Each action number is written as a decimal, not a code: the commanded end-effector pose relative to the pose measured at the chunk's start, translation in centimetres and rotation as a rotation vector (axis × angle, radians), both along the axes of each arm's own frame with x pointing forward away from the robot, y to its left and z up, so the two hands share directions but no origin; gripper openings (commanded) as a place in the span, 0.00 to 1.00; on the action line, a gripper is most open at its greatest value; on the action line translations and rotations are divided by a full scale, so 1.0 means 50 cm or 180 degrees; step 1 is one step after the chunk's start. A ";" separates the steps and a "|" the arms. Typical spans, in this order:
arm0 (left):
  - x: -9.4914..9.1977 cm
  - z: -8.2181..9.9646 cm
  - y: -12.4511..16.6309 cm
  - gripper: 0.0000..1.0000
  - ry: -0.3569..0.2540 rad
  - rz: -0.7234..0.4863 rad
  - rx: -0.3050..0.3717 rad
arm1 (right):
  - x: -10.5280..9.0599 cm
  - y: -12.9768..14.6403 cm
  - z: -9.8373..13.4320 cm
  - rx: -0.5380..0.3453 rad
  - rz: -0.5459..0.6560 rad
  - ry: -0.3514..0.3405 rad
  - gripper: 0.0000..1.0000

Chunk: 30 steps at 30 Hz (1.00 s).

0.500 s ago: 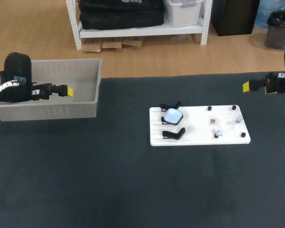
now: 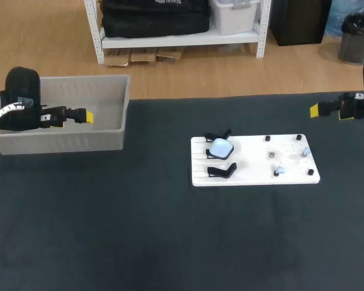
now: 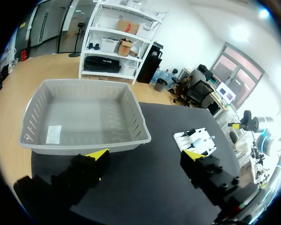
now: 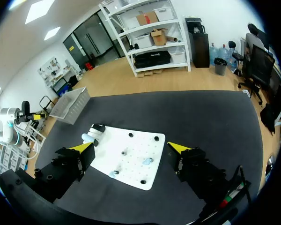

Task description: Pick up each earbud case from the left stands, insert the matching earbuds, close the lid, and place the case in the box.

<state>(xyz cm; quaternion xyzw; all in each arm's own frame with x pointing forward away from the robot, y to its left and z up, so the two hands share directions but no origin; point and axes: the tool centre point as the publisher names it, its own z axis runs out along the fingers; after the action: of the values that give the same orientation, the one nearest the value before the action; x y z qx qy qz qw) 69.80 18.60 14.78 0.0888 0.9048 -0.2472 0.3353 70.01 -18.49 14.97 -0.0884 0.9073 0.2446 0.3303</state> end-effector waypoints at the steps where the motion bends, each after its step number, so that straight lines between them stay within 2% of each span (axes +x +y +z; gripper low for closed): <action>1: 0.002 0.003 -0.002 1.00 0.0023 0.0006 0.0021 | 0.001 -0.002 0.000 0.0006 0.0011 0.0002 1.00; 6: 0.002 0.006 -0.001 1.00 0.0018 -0.0013 -0.0008 | 0.001 -0.002 0.000 0.0006 0.0011 0.0002 1.00; 12: 0.001 0.024 -0.030 1.00 -0.0127 -0.0345 0.0037 | 0.001 -0.002 0.000 0.0006 0.0011 0.0002 1.00; 17: 0.000 0.045 -0.068 1.00 -0.0334 -0.0808 0.0141 | 0.001 -0.002 0.000 0.0006 0.0011 0.0002 1.00; 22: -0.004 0.063 -0.119 1.00 -0.0561 -0.1489 0.0231 | 0.001 -0.002 0.000 0.0006 0.0011 0.0002 1.00; 30: -0.007 0.062 -0.178 1.00 -0.0845 -0.2330 0.0315 | 0.001 -0.002 0.000 0.0006 0.0011 0.0002 1.00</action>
<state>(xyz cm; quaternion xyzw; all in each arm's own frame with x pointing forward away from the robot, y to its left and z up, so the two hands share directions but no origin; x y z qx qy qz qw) 68.67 10.08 18.33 0.3884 0.8141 -0.2557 0.3477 70.01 -18.49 14.97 -0.0884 0.9073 0.2446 0.3303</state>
